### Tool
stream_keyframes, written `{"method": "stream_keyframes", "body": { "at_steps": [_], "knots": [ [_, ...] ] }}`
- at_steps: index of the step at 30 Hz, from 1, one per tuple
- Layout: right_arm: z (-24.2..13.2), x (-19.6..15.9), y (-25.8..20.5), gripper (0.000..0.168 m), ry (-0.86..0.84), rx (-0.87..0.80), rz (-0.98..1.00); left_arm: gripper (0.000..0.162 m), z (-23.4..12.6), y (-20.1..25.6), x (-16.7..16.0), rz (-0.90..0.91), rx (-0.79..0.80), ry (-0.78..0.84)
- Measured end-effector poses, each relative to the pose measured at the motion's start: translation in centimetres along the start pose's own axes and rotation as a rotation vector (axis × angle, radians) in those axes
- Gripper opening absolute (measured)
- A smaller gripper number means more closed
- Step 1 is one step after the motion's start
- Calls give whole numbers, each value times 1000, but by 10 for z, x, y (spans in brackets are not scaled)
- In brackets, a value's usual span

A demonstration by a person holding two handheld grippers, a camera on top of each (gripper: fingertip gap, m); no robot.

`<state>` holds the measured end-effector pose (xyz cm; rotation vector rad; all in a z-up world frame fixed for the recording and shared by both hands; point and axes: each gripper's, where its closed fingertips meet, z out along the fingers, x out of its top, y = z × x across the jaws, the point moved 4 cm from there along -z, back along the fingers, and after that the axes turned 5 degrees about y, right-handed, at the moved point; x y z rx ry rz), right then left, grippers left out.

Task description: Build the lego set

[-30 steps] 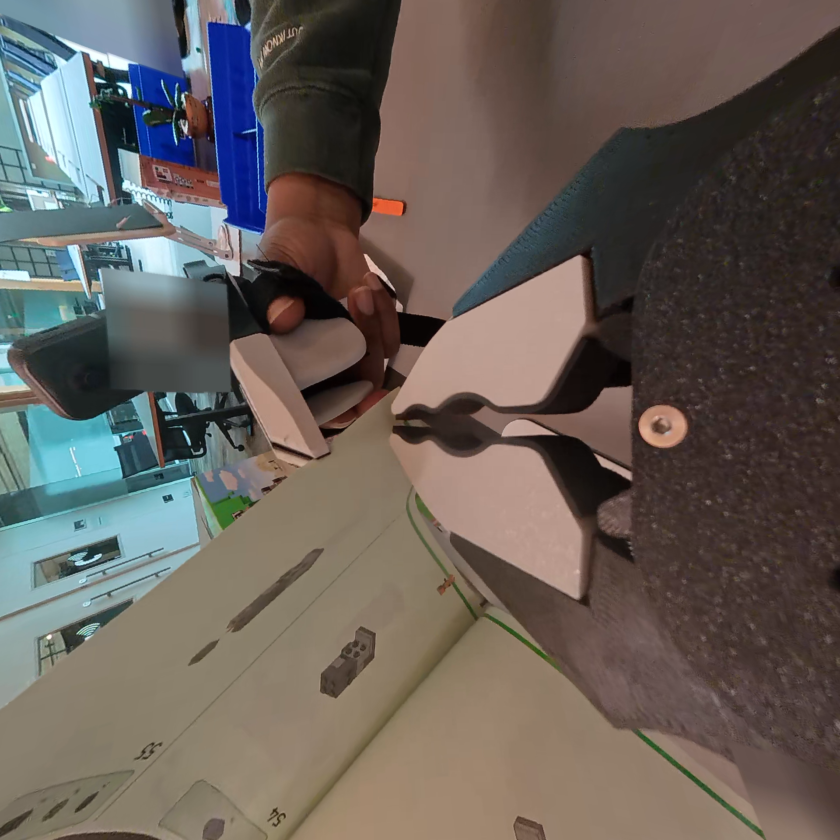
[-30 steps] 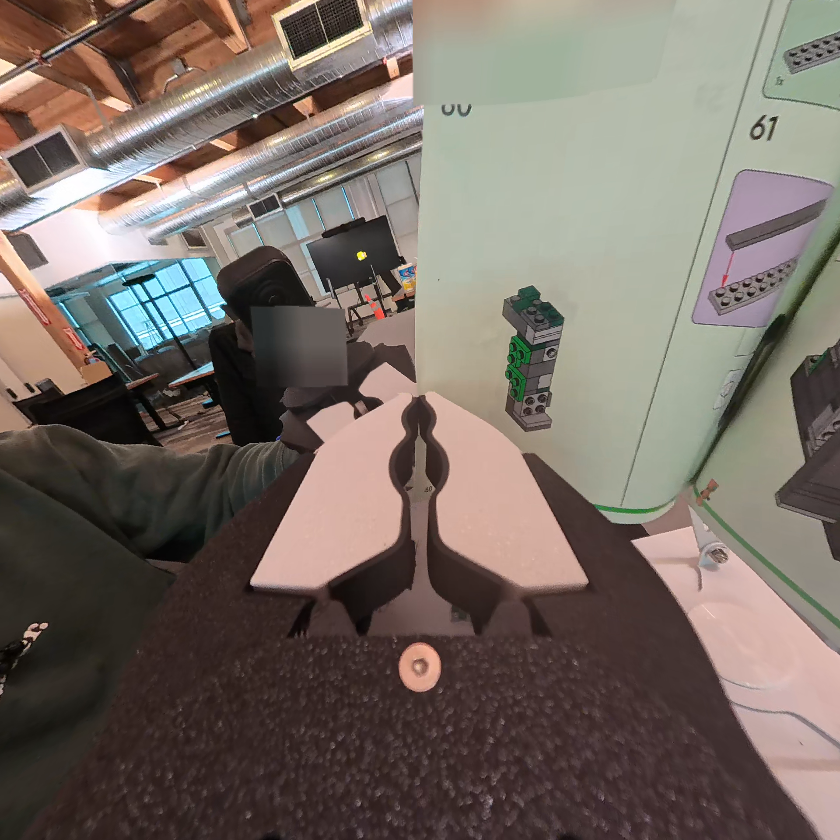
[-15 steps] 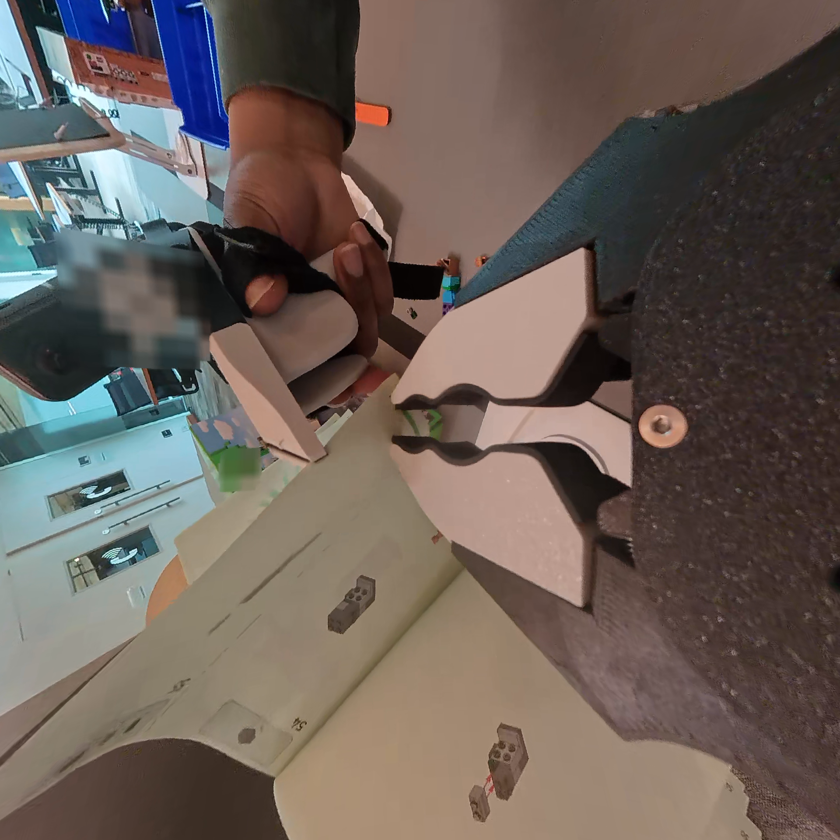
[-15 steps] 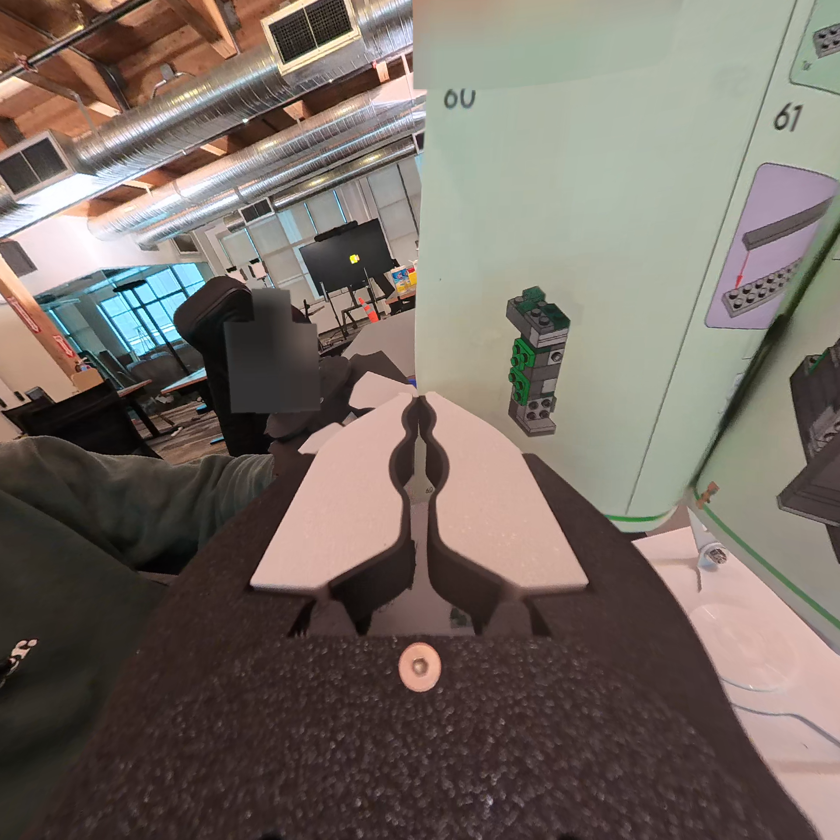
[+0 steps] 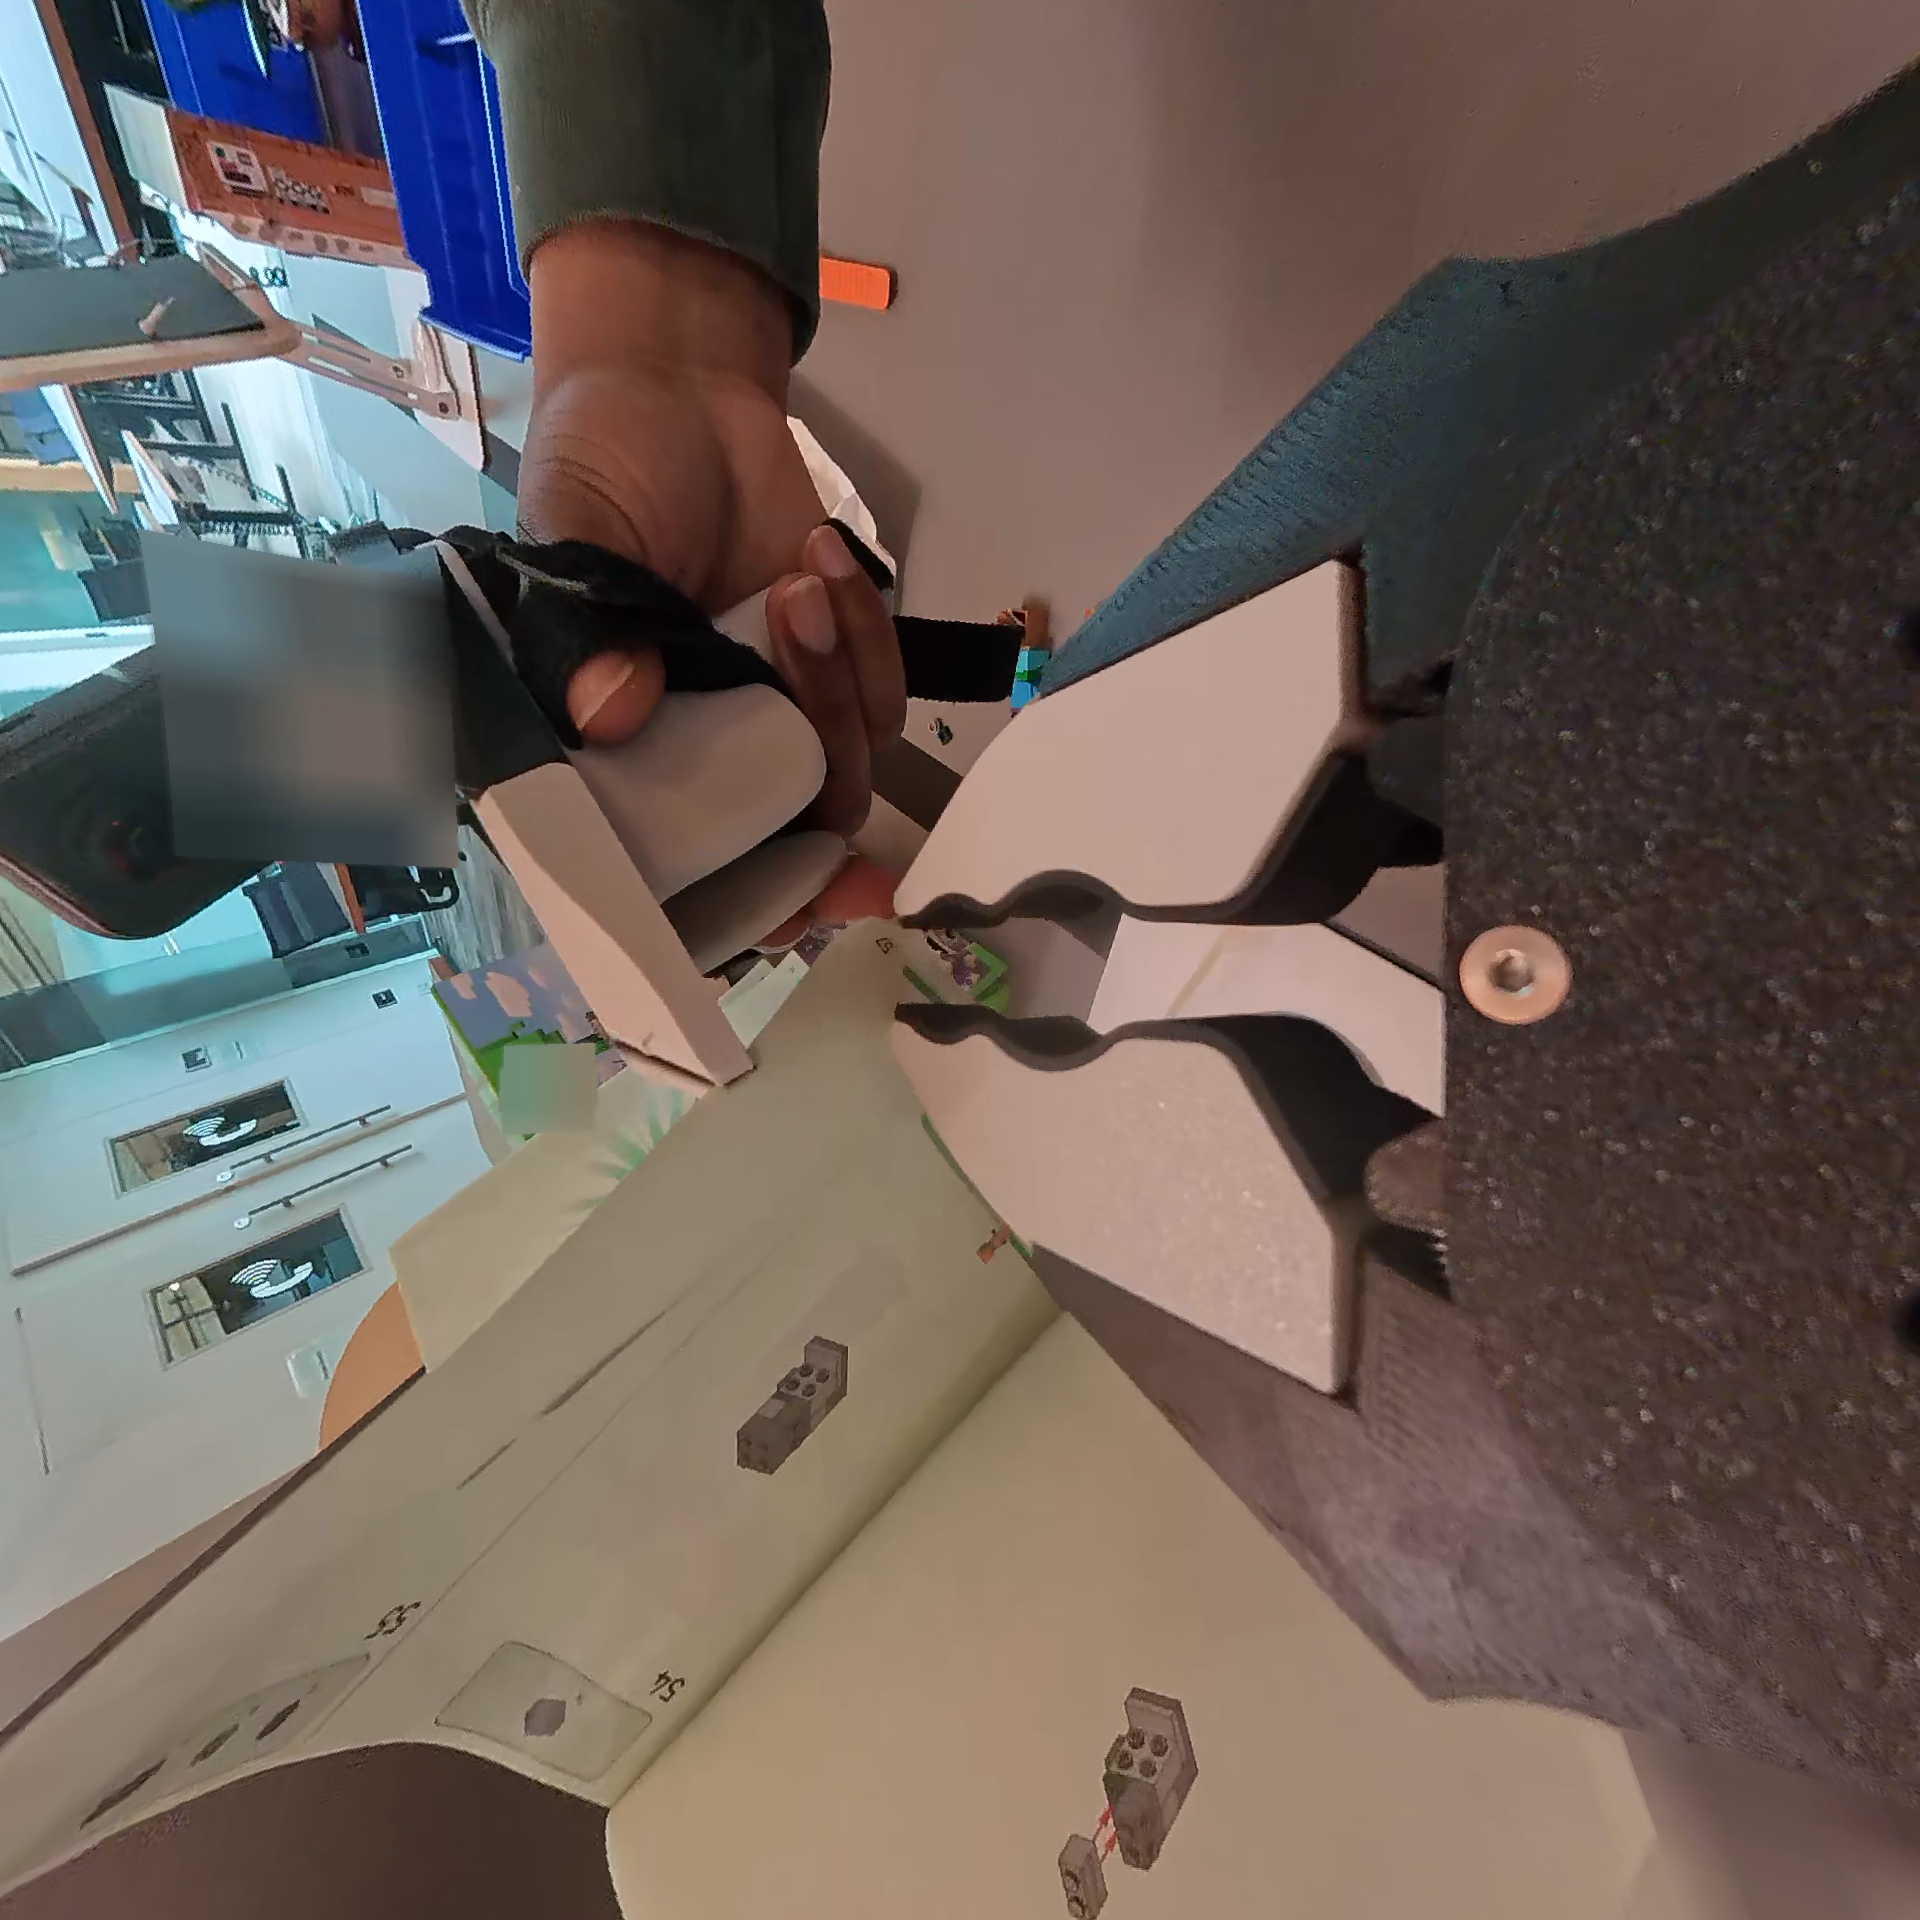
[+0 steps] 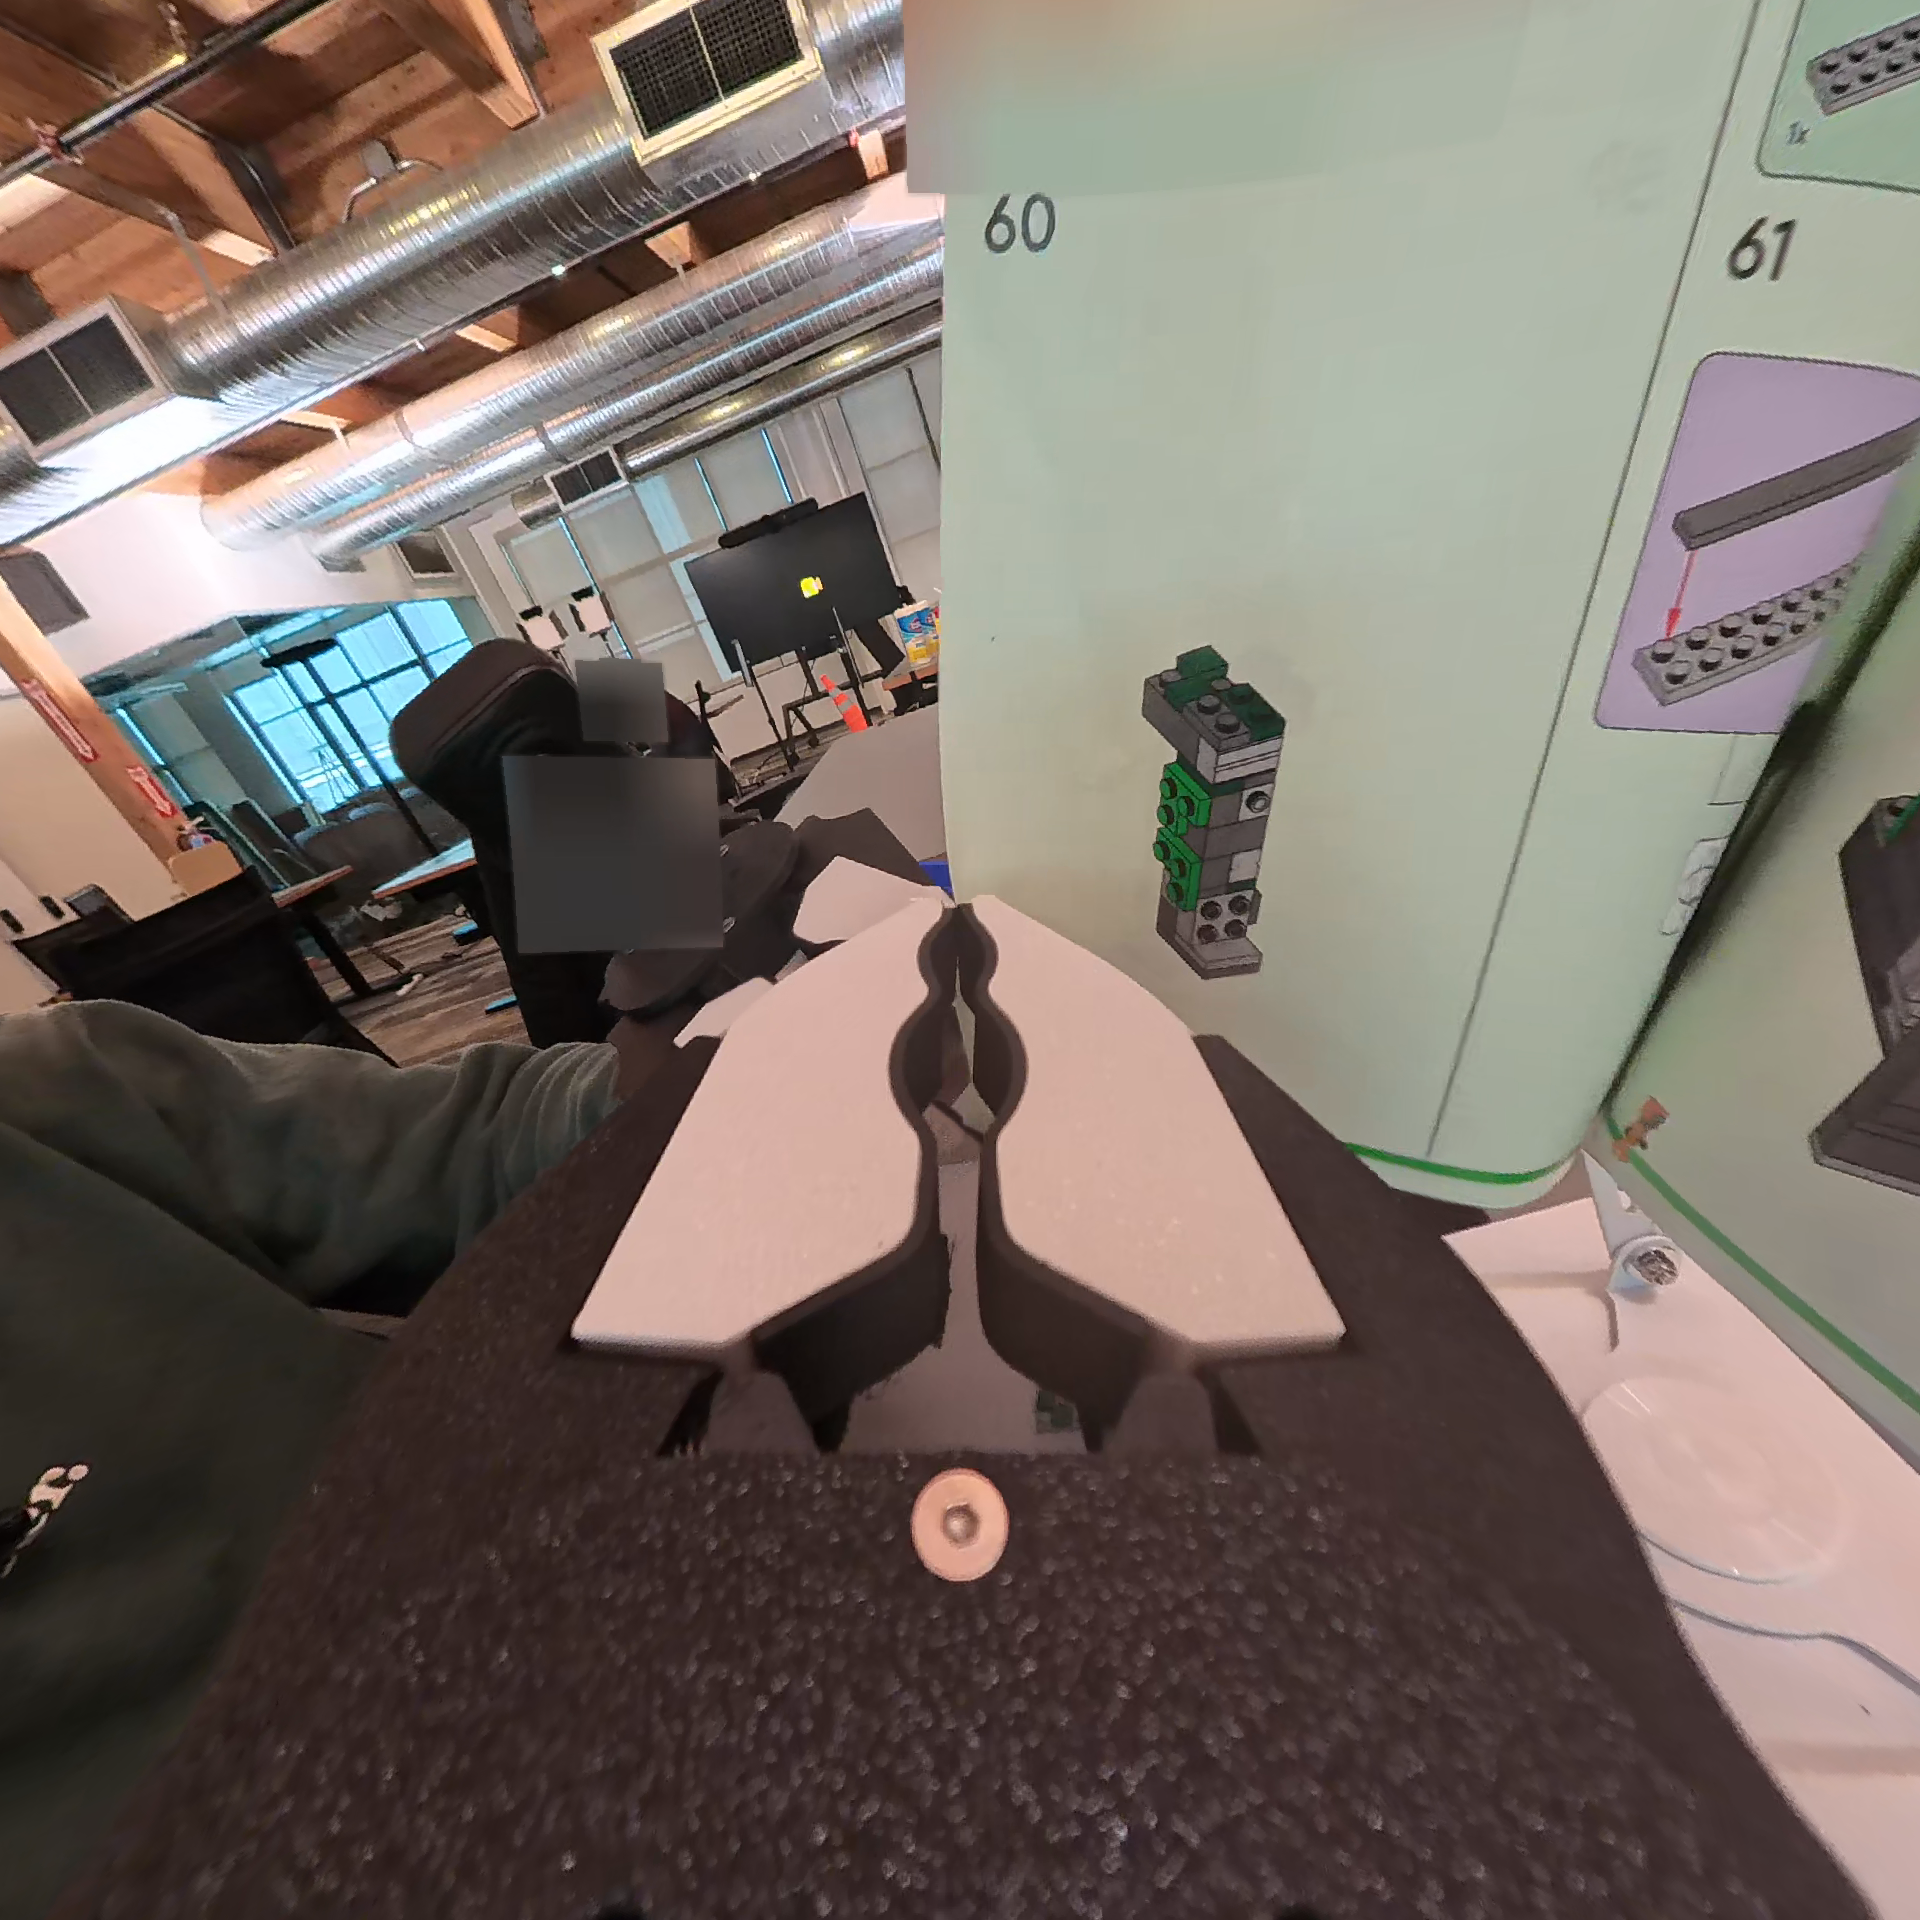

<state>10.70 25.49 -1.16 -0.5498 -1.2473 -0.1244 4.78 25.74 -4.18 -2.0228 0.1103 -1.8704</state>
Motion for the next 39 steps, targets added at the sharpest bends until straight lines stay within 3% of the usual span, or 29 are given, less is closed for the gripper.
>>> {"method": "stream_keyframes", "body": {
  "at_steps": [12,22,39],
  "knots": [
    [2,-9,0,0,-65,24,21,2,1,6,-4,18,-125,-28],
    [-2,-11,1,0,-101,47,77,4,0,13,-5,92,-278,-45],
    [-3,-12,-1,0,-91,44,76,7,6,11,-6,133,-213,-56]
  ]
}}
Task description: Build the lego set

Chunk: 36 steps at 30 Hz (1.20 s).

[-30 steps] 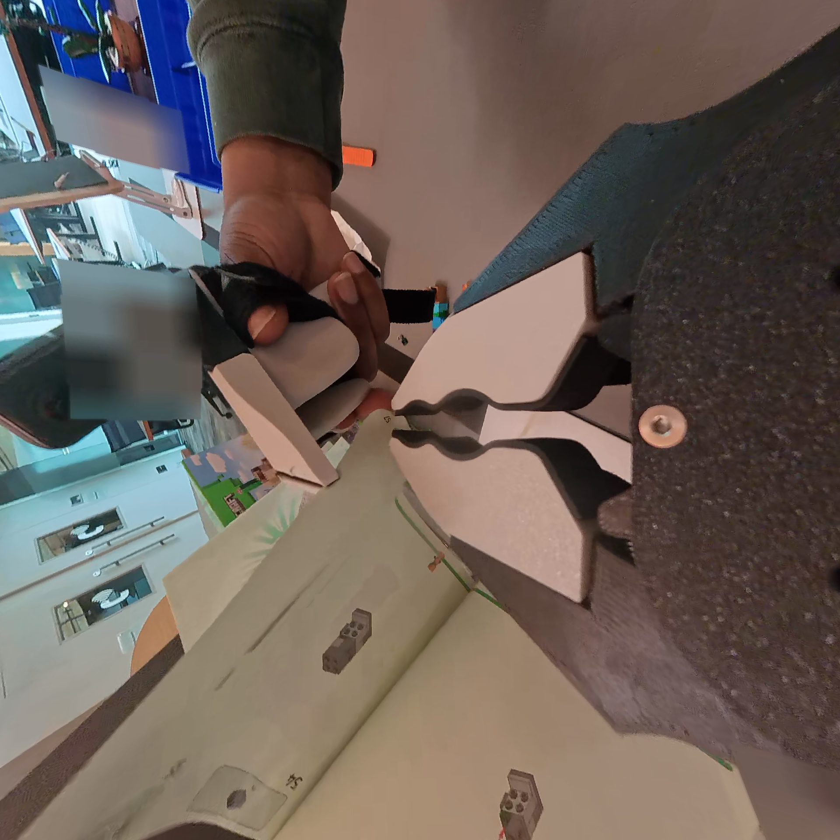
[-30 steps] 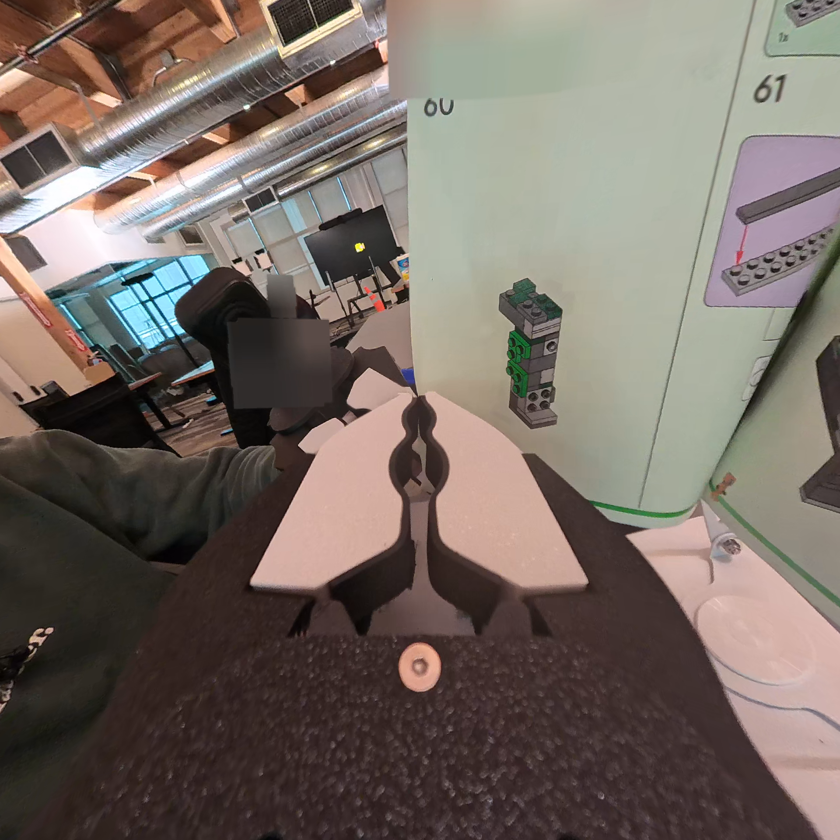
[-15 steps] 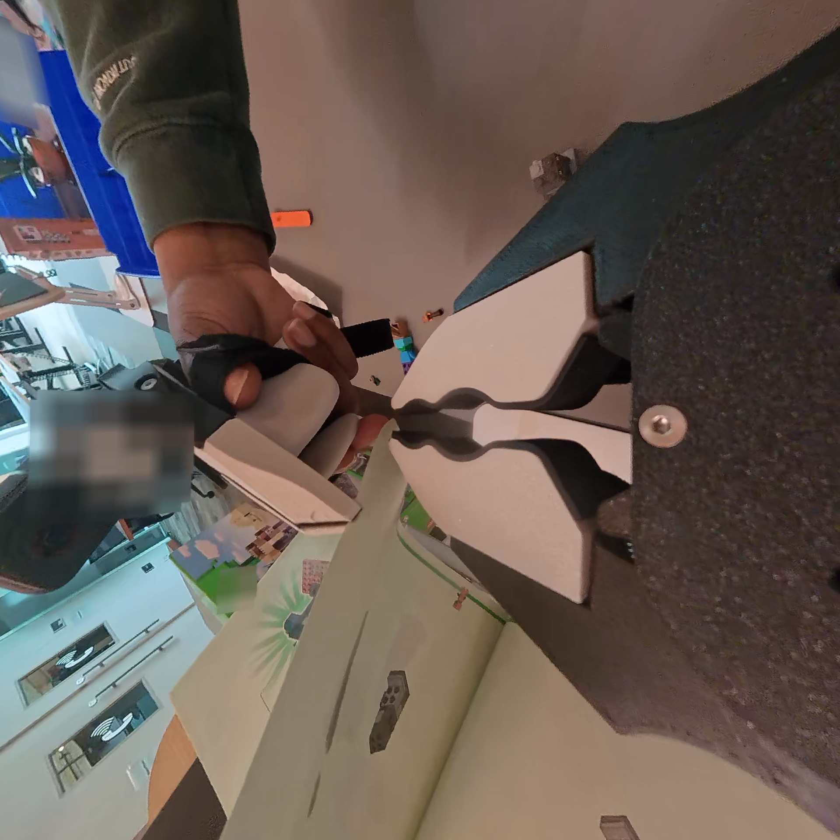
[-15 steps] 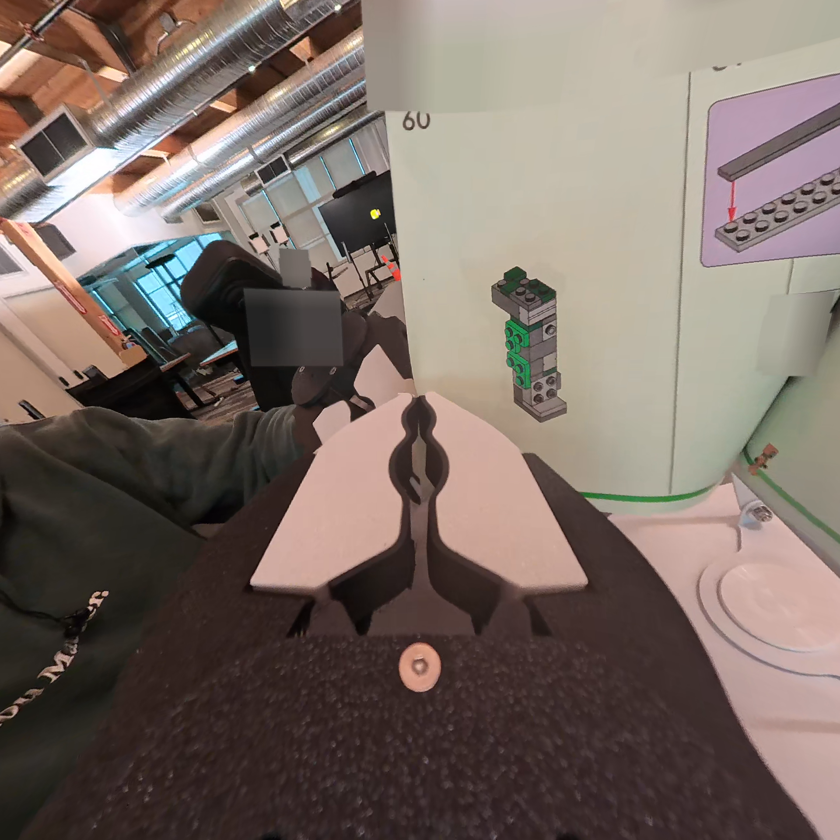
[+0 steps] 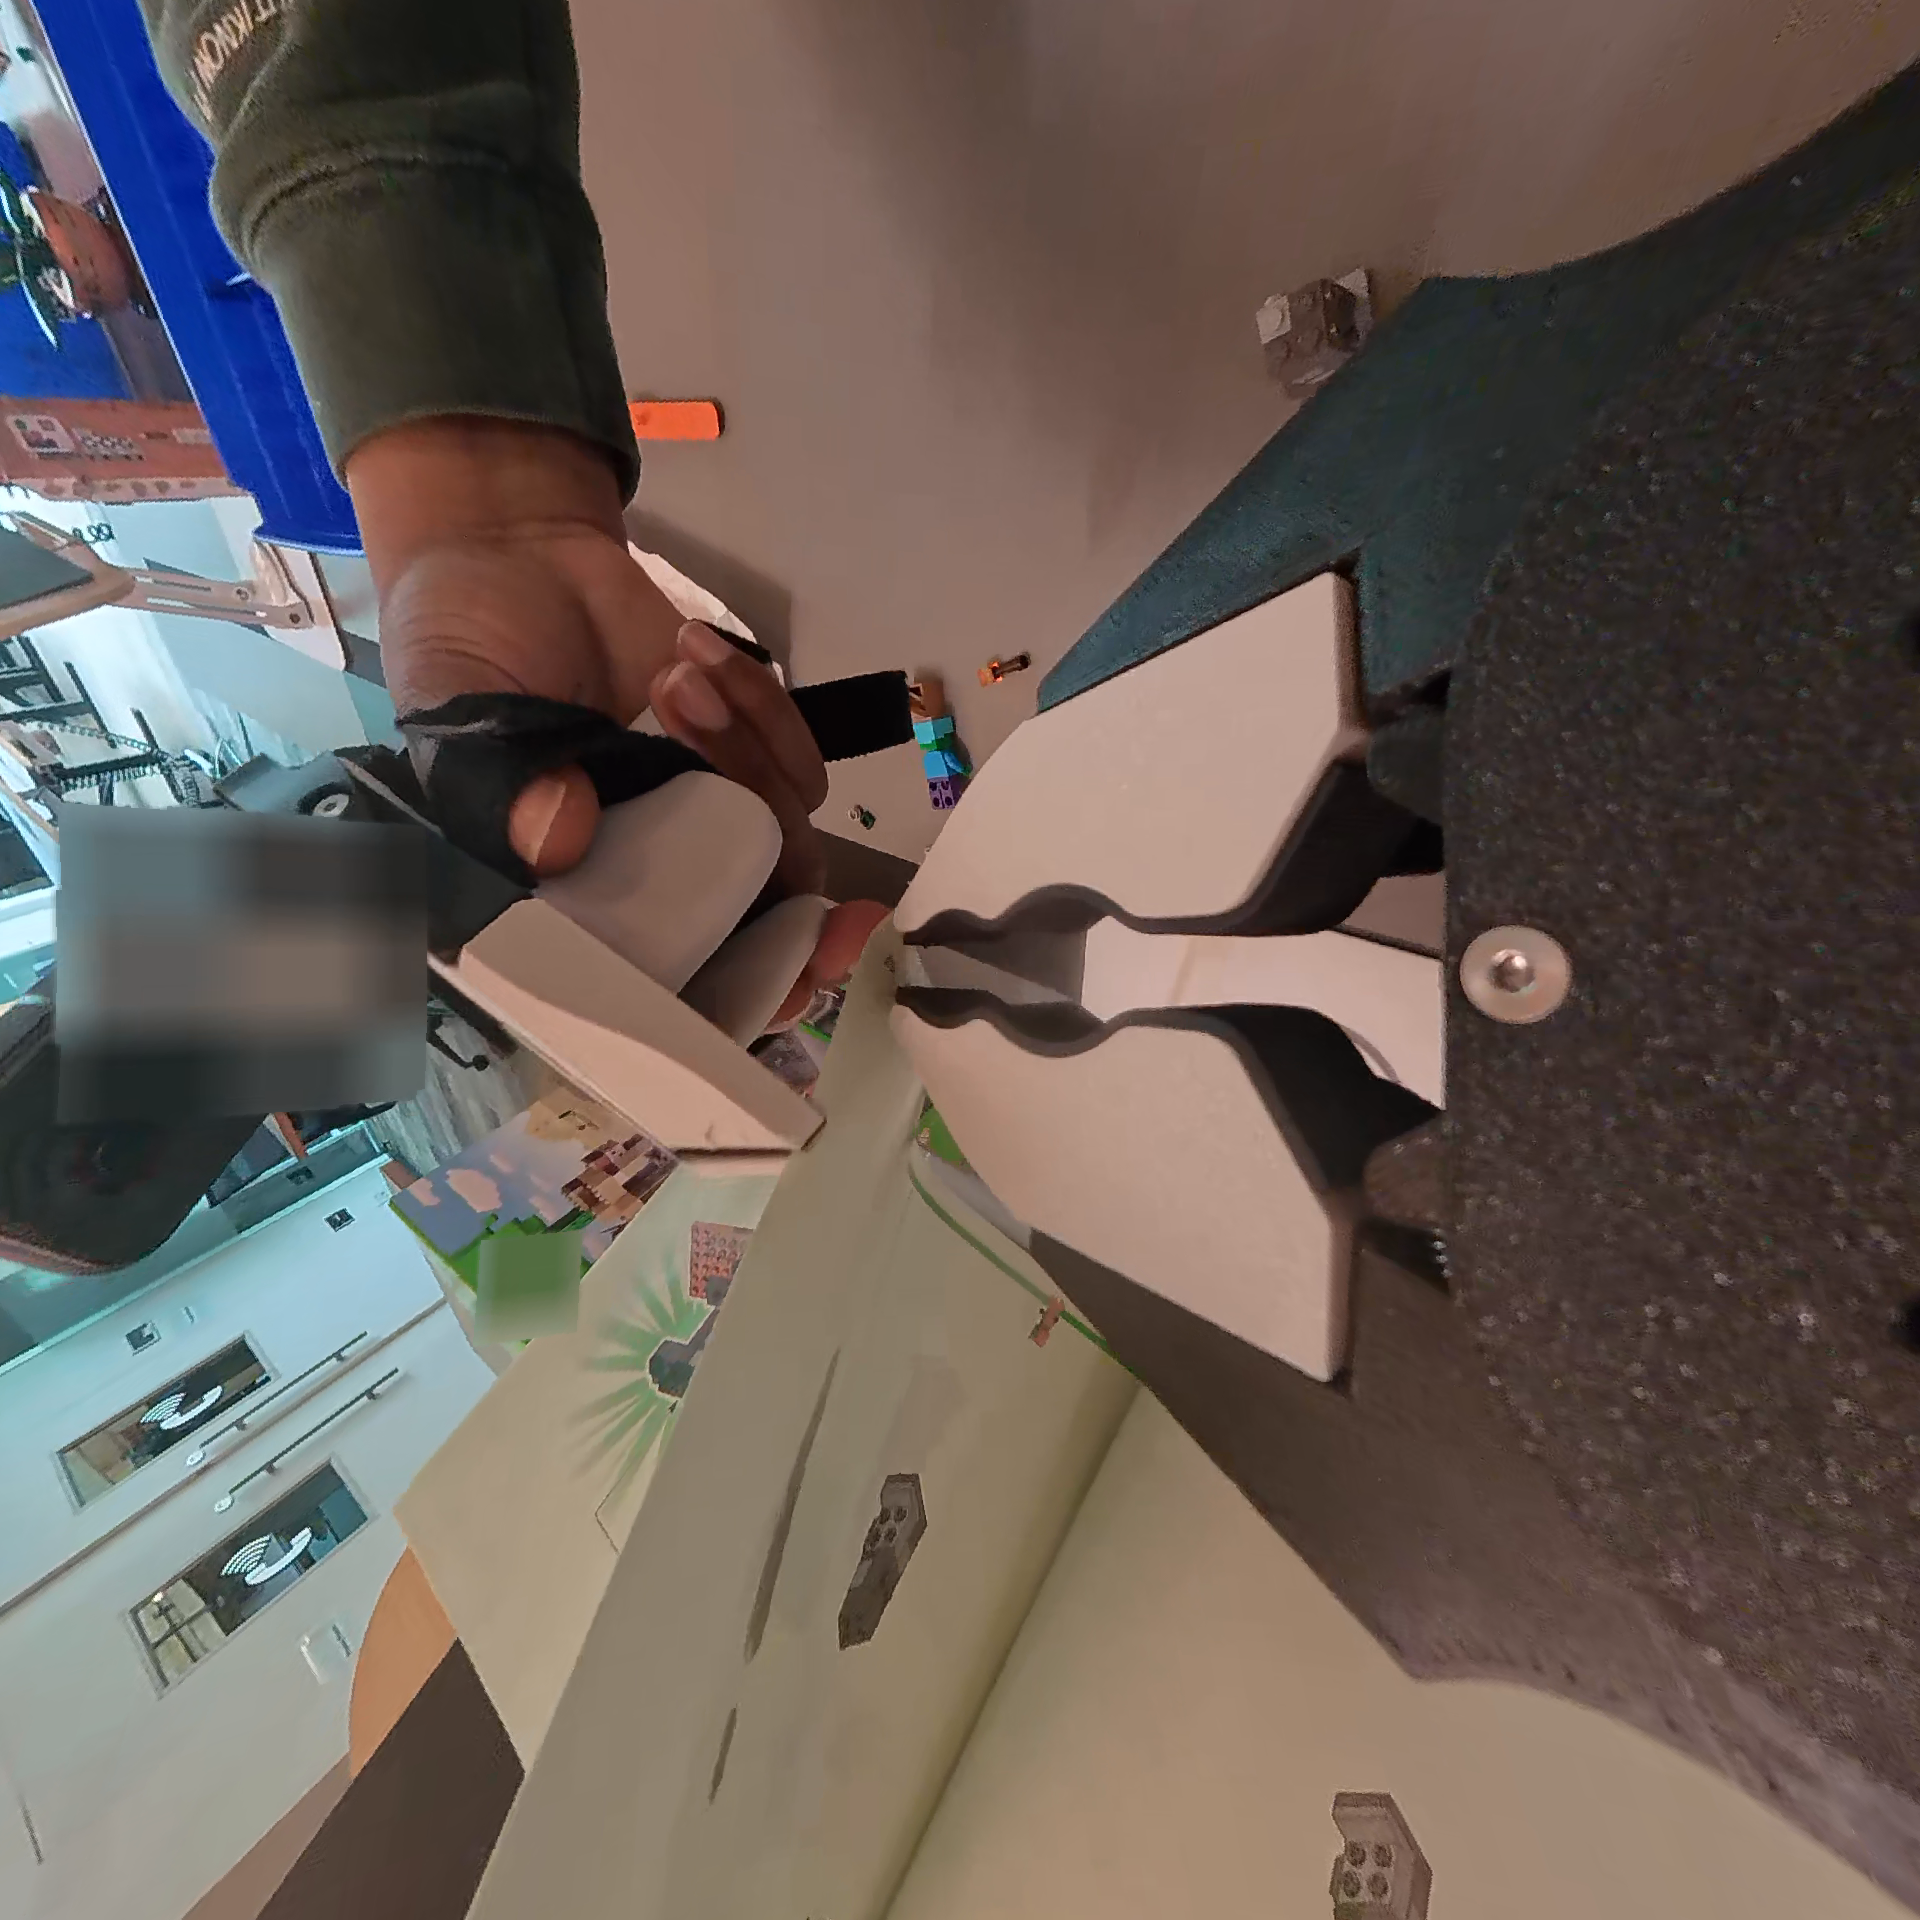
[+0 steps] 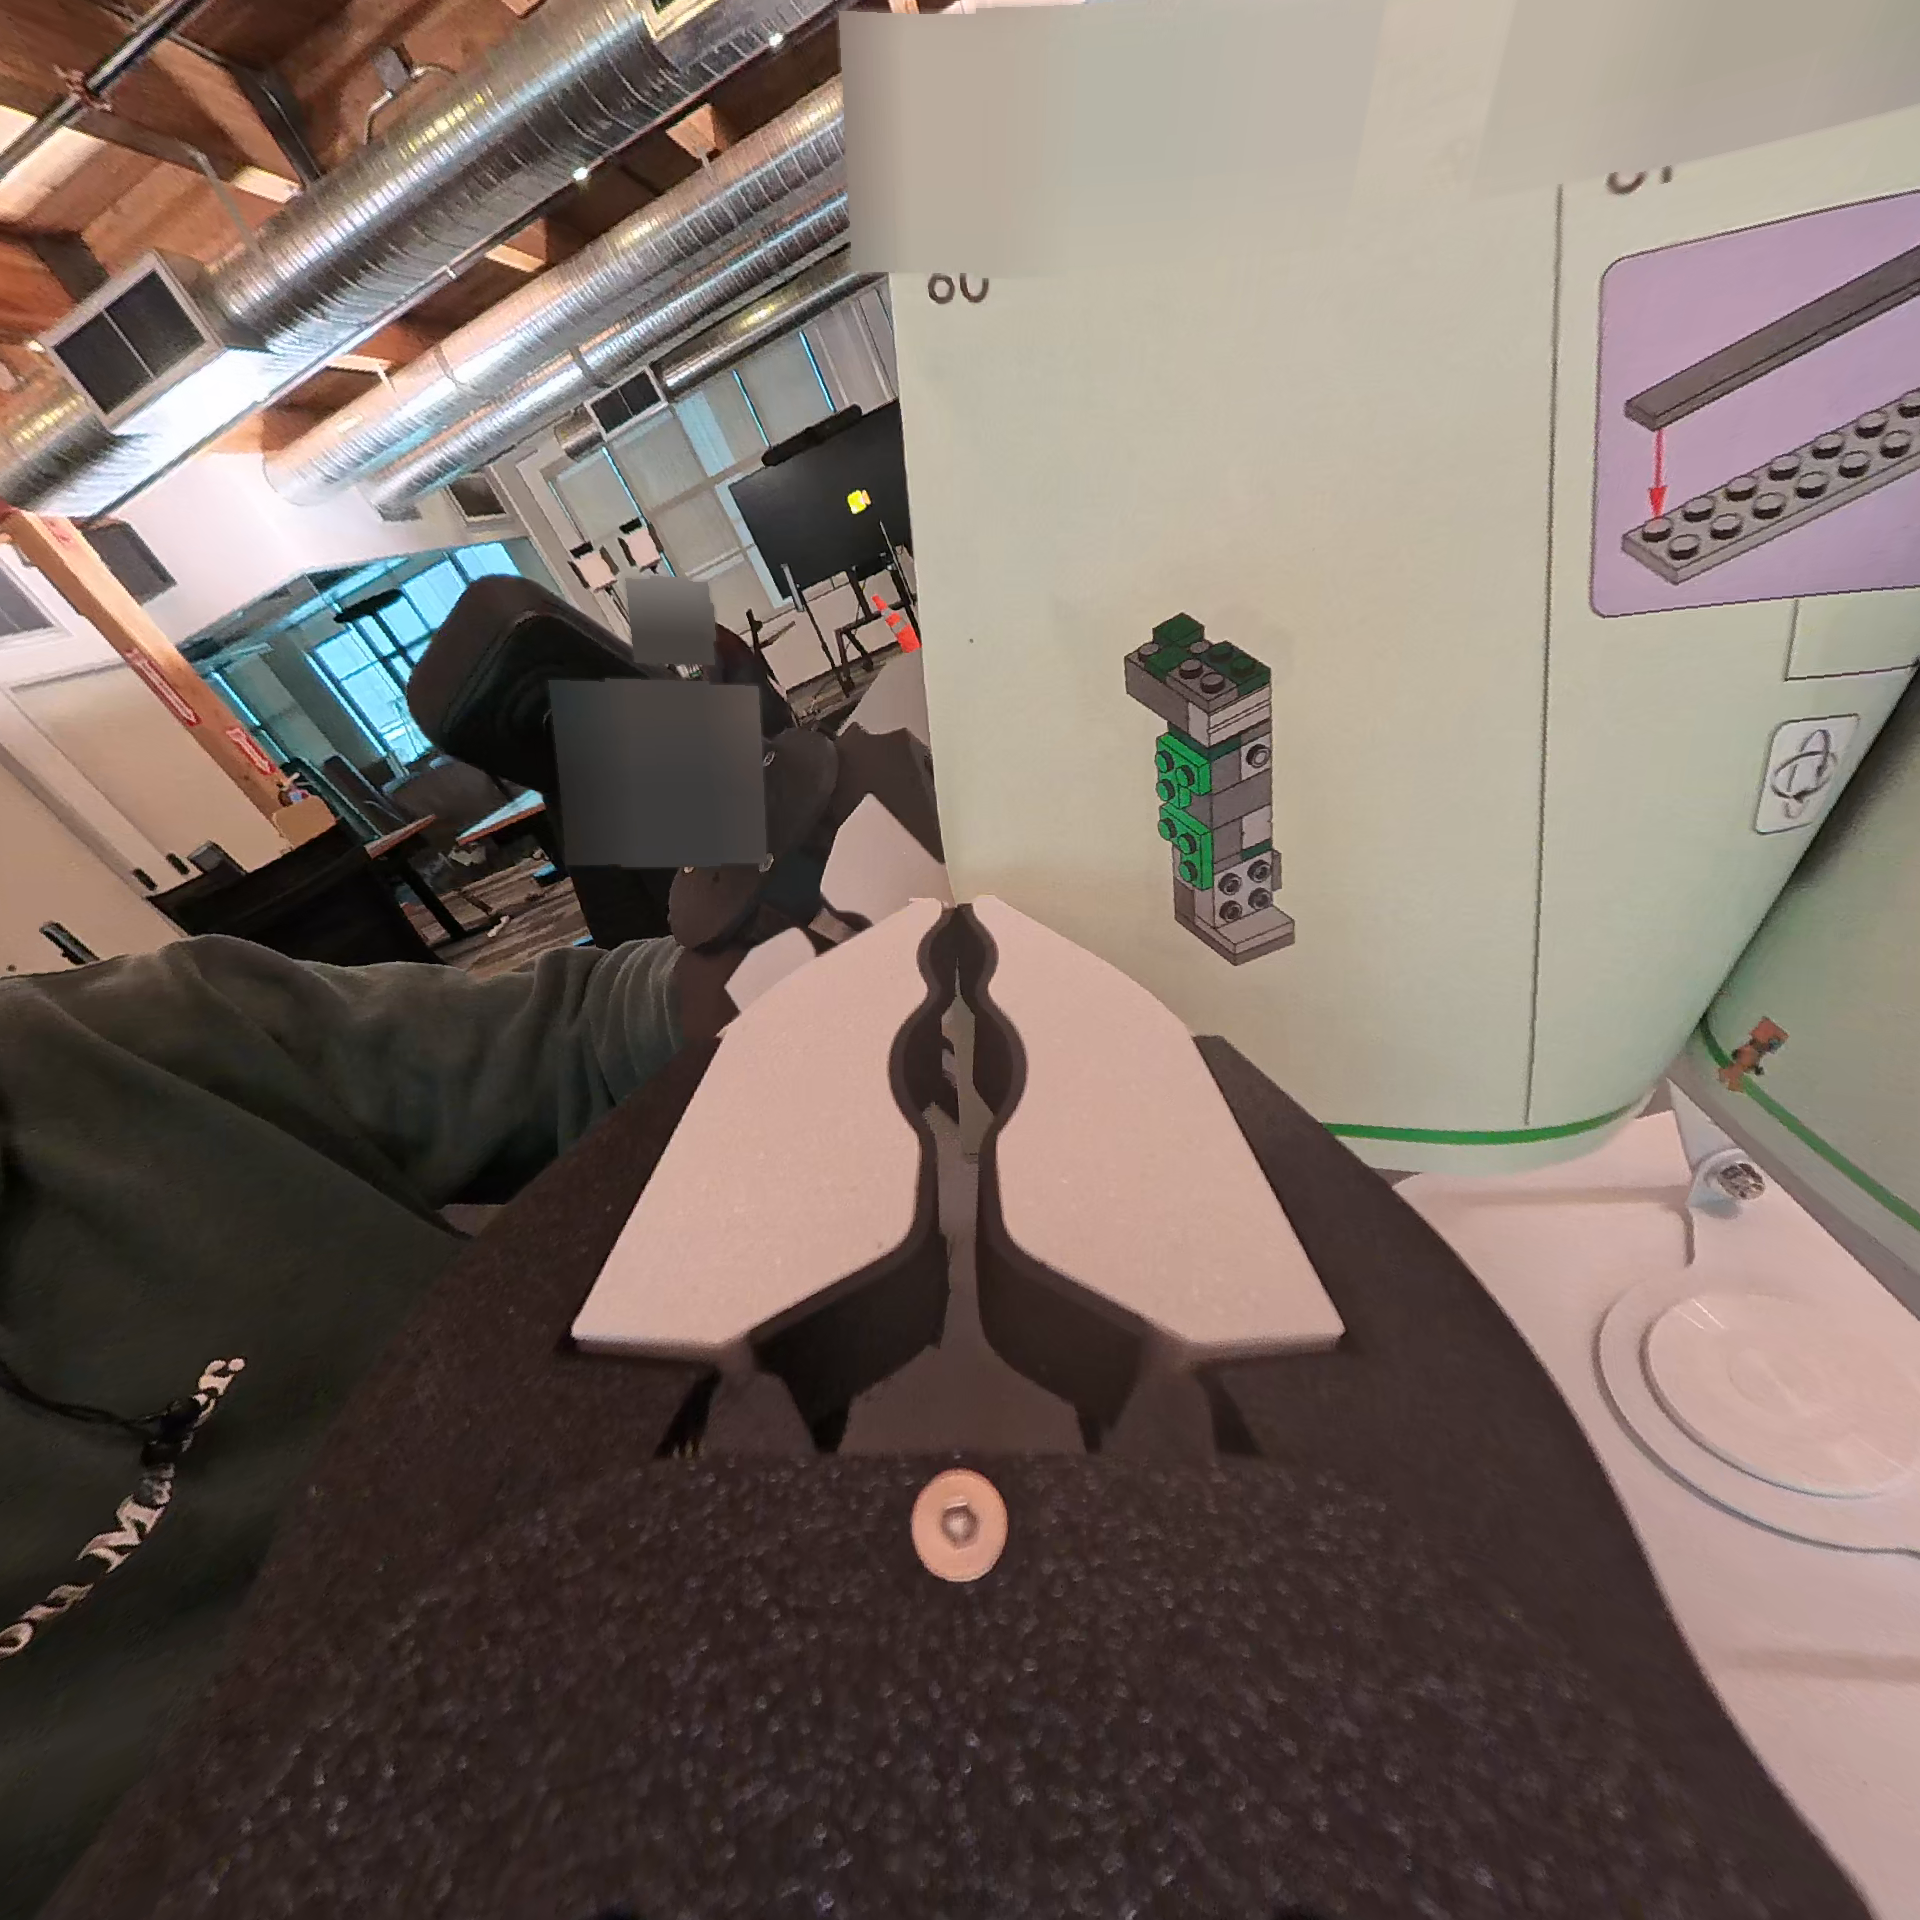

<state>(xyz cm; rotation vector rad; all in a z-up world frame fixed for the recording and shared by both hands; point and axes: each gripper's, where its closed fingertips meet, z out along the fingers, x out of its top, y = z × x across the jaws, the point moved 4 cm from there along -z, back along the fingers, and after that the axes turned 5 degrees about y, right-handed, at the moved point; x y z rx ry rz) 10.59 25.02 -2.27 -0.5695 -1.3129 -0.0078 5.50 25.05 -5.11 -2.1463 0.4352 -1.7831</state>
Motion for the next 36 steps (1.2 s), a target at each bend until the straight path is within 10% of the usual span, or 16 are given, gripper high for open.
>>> {"method": "stream_keyframes", "body": {
  "at_steps": [36],
  "knots": [
    [-2,1,-2,0,41,9,14,13,2,-6,3,-17,62,19]
  ]
}}
